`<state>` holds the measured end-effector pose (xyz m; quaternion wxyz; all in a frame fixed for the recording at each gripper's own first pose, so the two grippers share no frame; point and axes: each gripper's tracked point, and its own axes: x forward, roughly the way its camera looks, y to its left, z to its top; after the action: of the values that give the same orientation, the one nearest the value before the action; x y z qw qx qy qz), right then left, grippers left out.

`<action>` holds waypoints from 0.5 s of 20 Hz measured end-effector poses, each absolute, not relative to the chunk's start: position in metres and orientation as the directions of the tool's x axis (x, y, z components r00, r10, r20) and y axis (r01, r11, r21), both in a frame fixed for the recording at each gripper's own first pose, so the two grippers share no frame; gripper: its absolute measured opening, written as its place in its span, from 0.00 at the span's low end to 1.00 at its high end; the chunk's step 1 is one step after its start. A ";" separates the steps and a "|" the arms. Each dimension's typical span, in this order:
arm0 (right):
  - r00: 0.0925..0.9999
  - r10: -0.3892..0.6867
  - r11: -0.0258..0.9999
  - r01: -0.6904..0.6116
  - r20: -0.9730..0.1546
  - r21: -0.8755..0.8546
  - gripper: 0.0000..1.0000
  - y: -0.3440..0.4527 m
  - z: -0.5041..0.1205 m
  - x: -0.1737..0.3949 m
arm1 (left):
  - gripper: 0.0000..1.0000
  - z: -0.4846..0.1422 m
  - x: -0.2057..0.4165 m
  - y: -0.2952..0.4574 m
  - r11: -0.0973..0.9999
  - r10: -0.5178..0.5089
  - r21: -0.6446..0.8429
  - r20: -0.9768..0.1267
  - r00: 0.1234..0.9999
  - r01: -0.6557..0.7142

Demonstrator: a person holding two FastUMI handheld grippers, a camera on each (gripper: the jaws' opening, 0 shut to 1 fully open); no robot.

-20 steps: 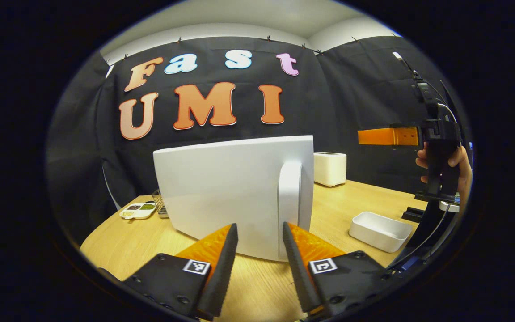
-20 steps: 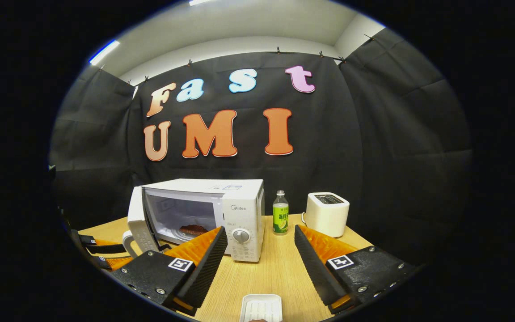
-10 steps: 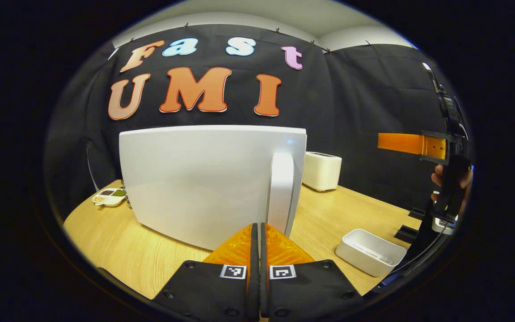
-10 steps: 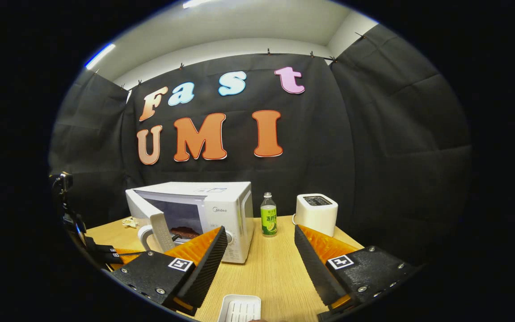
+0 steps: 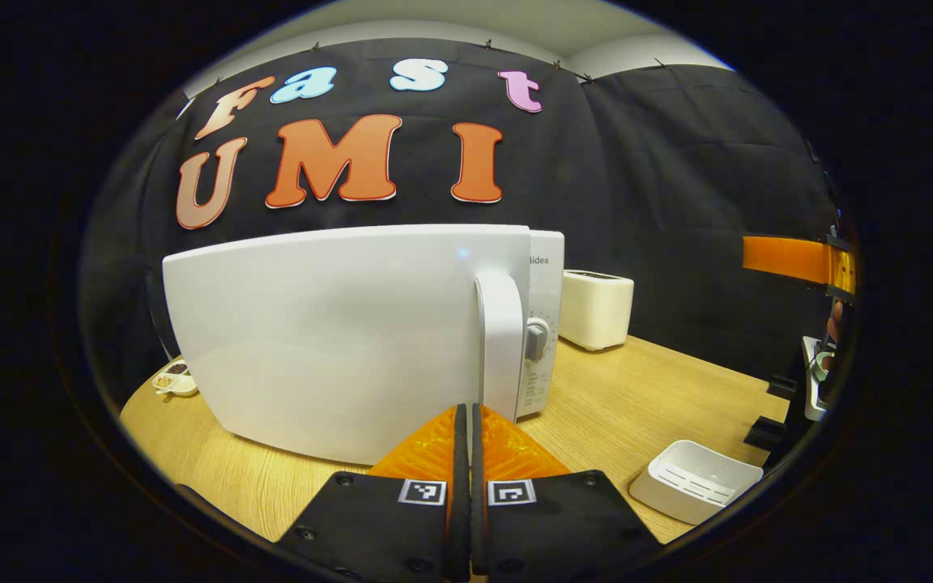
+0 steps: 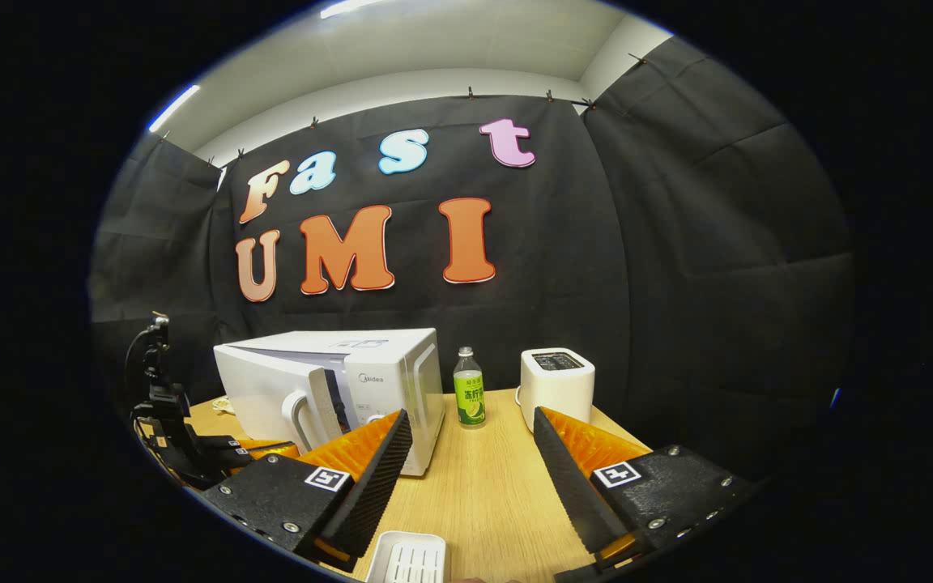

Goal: Open the microwave oven with the left hand, put the food in, and close the microwave oven.

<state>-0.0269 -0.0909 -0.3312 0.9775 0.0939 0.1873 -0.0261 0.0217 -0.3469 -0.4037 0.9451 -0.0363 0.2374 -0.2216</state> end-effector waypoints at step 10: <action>0.923 -0.032 0.979 0.106 -0.385 0.174 0.94 -0.103 -0.339 -0.022 | 0.05 -0.427 0.085 -0.357 0.939 -0.345 -0.147 -0.432 0.834 0.313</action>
<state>-0.0224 -0.1026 -0.3390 0.9757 0.0959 0.1937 -0.0352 0.0853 -0.3566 -0.4270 0.9568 -0.0350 0.2318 -0.1718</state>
